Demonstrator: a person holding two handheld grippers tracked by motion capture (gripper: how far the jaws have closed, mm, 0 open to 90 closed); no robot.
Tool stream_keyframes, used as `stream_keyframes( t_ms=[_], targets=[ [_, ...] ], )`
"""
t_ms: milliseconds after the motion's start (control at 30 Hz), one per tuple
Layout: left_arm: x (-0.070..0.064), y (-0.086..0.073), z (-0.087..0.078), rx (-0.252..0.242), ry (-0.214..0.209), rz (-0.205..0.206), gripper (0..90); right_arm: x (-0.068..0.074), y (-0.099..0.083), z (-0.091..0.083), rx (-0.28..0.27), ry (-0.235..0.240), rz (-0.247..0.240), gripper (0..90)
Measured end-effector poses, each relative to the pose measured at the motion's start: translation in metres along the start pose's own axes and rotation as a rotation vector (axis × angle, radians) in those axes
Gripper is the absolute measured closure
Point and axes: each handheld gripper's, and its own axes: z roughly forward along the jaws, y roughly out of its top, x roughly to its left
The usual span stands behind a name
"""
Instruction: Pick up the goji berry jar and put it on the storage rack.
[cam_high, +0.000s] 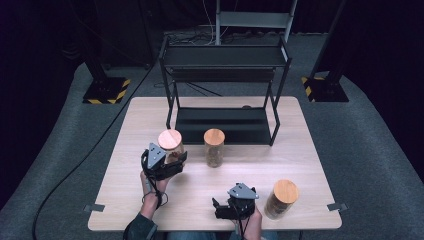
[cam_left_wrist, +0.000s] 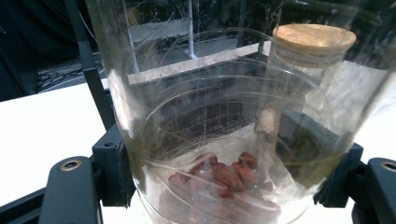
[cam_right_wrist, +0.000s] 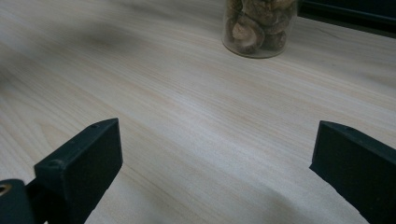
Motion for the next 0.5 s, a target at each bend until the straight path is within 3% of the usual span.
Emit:
stream_keyframes(
  t_ms=[500],
  targets=[
    [0.0003, 0.0068, 0.0068, -0.003, -0.001, 0.01, 24.6, -0.0001, 0.0001, 0.0001, 0.002, -0.001, -0.001, 0.9]
  ],
)
